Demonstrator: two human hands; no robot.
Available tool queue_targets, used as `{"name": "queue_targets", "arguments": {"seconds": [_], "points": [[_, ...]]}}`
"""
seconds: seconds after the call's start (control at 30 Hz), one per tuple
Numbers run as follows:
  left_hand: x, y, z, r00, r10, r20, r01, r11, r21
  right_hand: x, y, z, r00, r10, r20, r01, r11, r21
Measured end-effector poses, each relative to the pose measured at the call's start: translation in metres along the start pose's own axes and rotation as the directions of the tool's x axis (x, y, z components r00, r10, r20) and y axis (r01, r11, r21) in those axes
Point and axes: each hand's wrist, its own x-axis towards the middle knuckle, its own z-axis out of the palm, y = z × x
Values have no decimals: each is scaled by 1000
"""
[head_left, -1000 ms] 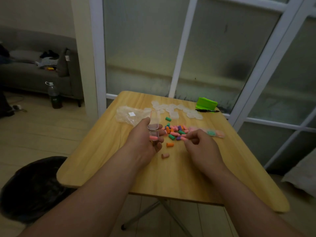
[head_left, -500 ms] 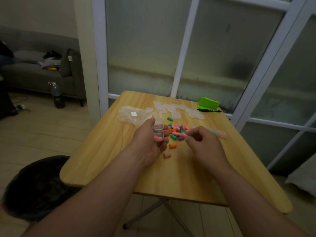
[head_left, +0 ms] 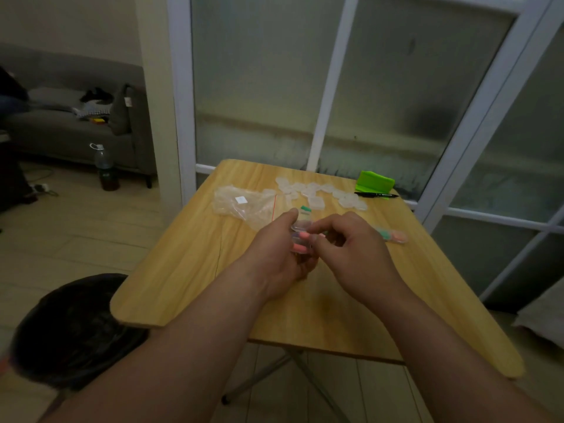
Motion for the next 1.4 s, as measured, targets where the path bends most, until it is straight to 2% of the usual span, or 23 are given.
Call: {"name": "queue_targets", "arguments": {"seconds": [0.37,0.67,0.87,1.0,1.1,1.23,1.4], "points": [[-1,-2,5,1000,1,25,1,998,-60,-1,-4,3,998,31,57,-31,1000,2],[-4,0,2,999,-11,50,11,1000,-11,5,4,1,994,88,-62,-84,994,64],[-7,4,1,997,0,71,1,1000,-16,2,-4,3,994,26,106,-31,998,46],[-7,10,-4,996,-13,86,13,1000,-5,-6,-8,6,995,-48,87,45,998,45],[-4,11,-6,997,-21,76,23,999,-37,-11,-7,10,988,-86,131,89,996,-18],[-4,2,-1,995,-6,98,10,999,-47,-11,-9,11,991,-53,126,62,996,-65],[-8,-2,-1,984,31,173,-36,999,27,-11,-3,4,997,-3,82,1,1000,24]]}}
